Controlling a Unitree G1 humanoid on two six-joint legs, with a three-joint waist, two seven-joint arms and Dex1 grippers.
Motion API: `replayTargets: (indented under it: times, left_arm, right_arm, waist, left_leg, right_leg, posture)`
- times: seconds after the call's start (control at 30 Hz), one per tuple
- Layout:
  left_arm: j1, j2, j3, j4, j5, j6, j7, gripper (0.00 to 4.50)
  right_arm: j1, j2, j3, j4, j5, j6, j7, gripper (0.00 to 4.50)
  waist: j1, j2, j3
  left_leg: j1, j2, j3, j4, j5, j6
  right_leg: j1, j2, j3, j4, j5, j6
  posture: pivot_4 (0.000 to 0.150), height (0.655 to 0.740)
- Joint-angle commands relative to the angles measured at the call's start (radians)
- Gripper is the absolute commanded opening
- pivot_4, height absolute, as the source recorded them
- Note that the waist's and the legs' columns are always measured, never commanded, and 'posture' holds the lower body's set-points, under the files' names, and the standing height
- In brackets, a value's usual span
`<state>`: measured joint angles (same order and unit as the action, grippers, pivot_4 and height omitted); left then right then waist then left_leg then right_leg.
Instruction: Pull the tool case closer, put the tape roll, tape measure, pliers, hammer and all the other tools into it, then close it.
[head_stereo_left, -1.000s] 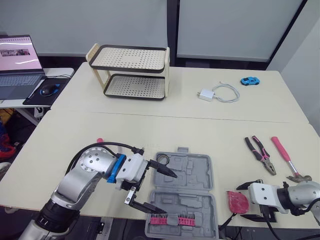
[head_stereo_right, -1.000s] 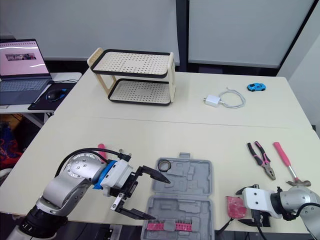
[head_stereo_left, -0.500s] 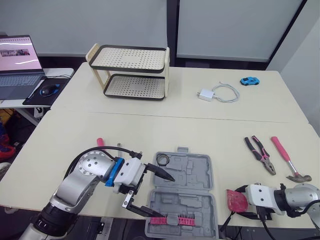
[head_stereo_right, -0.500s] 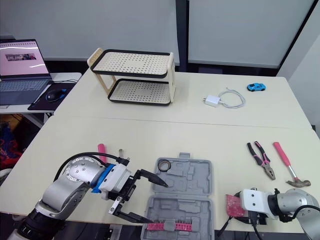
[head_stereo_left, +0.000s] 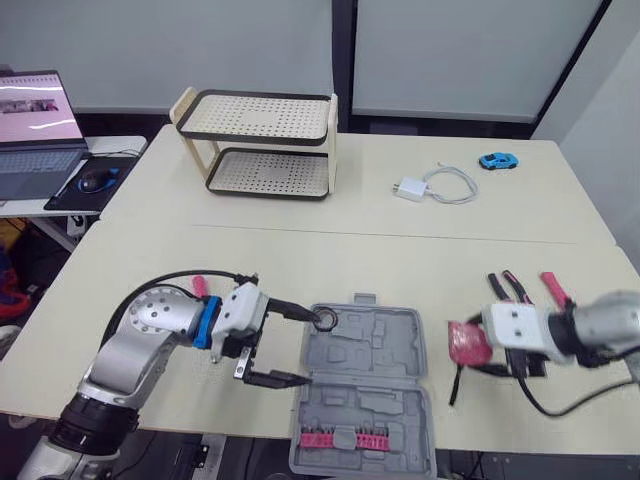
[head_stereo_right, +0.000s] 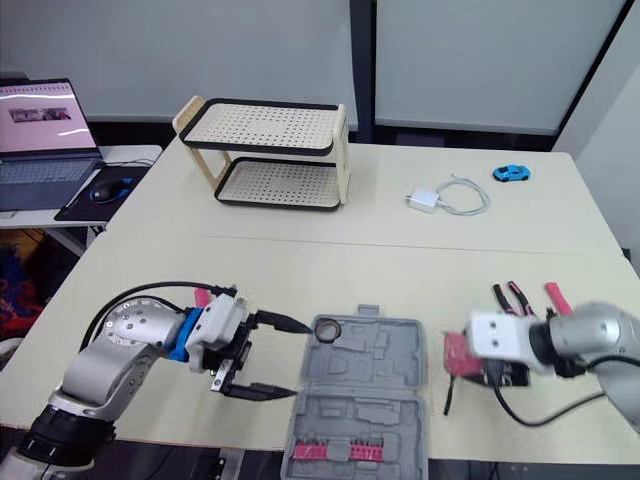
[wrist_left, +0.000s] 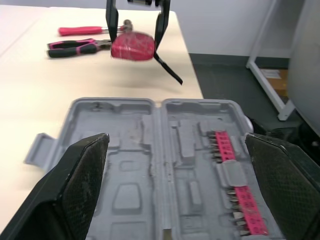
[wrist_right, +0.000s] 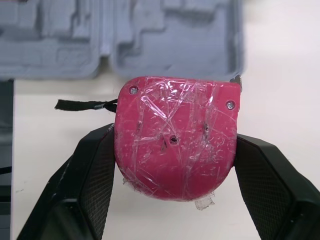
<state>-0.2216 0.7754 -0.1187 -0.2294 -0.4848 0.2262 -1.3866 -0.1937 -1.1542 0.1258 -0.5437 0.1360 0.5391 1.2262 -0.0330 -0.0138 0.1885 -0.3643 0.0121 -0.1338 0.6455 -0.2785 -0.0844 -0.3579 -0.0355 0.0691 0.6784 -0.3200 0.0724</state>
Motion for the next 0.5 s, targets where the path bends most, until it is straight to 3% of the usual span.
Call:
replayTargets:
  times: [0.03,0.27,0.5]
  left_arm:
    - [-0.033,0.020,0.008,-0.041,0.019,0.041,0.038,4.50]
    - [-0.100,0.041,-0.045,-0.062,0.102,0.037,0.048,4.50]
    - [-0.106,0.036,-0.072,-0.078,0.130,0.037,0.050,4.50]
  right_arm:
    - [-0.134,0.012,0.109,-0.020,-0.007,0.120,0.051,3.19]
    - [-0.475,0.162,0.399,0.096,-0.108,0.229,0.119,3.19]
    - [-0.516,0.266,0.540,0.202,-0.216,0.204,0.081,3.19]
  waist:
    - [0.003,-0.001,0.000]
    - [-0.007,0.000,0.001]
    - [-0.006,0.000,0.001]
  left_leg:
    - [-0.001,0.000,0.000,0.000,0.000,0.000]
    - [-0.013,-0.001,0.001,0.001,0.000,0.000]
    - [-0.021,-0.001,0.000,0.001,0.001,-0.001]
  right_leg:
    - [-0.001,0.000,0.000,0.000,0.000,0.000]
    - [-0.015,-0.001,0.001,0.001,0.000,0.000]
    - [-0.022,-0.001,-0.001,0.001,0.000,-0.001]
  posture:
    - [0.150,0.7350]
    - [0.150,0.7350]
    - [0.150,0.7350]
